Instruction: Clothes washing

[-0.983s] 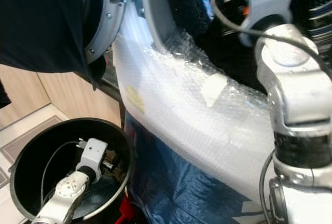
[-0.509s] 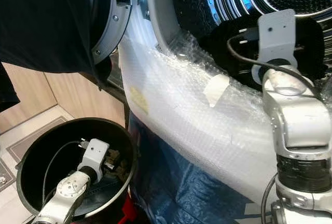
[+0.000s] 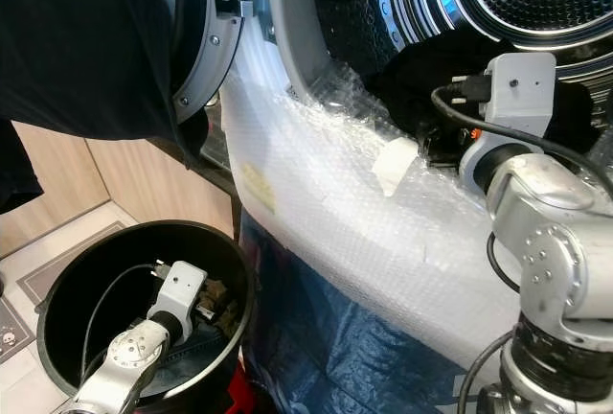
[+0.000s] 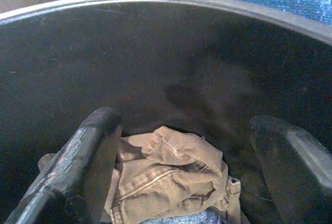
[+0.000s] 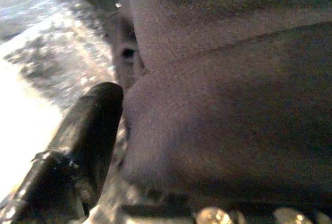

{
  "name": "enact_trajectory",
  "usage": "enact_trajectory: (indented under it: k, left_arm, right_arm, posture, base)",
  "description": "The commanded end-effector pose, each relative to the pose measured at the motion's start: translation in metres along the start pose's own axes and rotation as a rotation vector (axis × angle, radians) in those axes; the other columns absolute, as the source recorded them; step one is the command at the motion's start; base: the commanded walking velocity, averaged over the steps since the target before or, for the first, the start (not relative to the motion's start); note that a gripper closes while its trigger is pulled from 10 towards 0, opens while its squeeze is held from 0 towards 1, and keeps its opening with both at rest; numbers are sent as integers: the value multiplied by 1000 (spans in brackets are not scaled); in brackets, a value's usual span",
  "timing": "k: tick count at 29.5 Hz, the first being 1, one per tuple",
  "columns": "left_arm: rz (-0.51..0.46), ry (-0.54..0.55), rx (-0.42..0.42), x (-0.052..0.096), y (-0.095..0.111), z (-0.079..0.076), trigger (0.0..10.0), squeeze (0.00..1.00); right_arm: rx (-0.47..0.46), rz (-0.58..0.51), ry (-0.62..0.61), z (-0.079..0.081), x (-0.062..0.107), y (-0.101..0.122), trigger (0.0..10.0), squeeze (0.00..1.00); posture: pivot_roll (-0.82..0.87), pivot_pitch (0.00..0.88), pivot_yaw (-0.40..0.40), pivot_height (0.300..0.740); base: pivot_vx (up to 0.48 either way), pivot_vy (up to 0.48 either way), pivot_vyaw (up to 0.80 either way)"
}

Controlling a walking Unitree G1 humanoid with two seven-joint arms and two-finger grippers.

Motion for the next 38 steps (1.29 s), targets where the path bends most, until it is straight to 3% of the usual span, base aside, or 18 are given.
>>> enact_trajectory:
  k: [1,30,31,32,33,34,38]
  left_arm:
    - [-7,-26,-32,-2,2,-3,10000,0]
    - [-7,-29,-33,-2,2,-3,10000,0]
    - [-8,-31,-32,-2,2,-3,10000,0]
    - [-8,-7,-19,0,2,0,10000,0]
    - [-9,8,-18,1,2,2,10000,0]
    - [-9,18,-19,1,3,3,10000,0]
    - [-14,43,-19,2,4,9,10000,0]
  right_arm:
    - [-5,-30,76,-1,14,6,10000,0]
    - [8,-42,94,-1,16,7,10000,0]
    - [37,-36,123,0,24,7,10000,0]
    - [156,-187,281,-25,62,17,10000,0]
    - [209,-226,334,-28,74,20,10000,0]
    - [235,-248,360,-29,79,21,10000,0]
    - [192,-277,399,-22,77,22,10000,0]
  posture:
    - [17,0,-76,740]
    - [17,0,-76,740]
    - [7,0,-72,740]
    - [-3,78,-82,740]
    - [-3,78,-82,740]
    - [-3,78,-82,740]
    - [1,78,-83,740]
  base:
    - [0,0,0]
    - [0,0,0]
    - [0,0,0]
    - [0,0,0]
    - [0,0,0]
    - [0,0,0]
    - [0,0,0]
Point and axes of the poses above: a point about 5 cm out from each wrist's last joint towards the gripper, its own x axis pointing back from the gripper into the wrist, its own y axis along the axis of the wrist's last joint, z = x × y, the point moved 1 cm from there along -x, pointing out of the wrist towards the gripper, and after that the axes turned 12 degrees about -x, right-handed, at the moved point
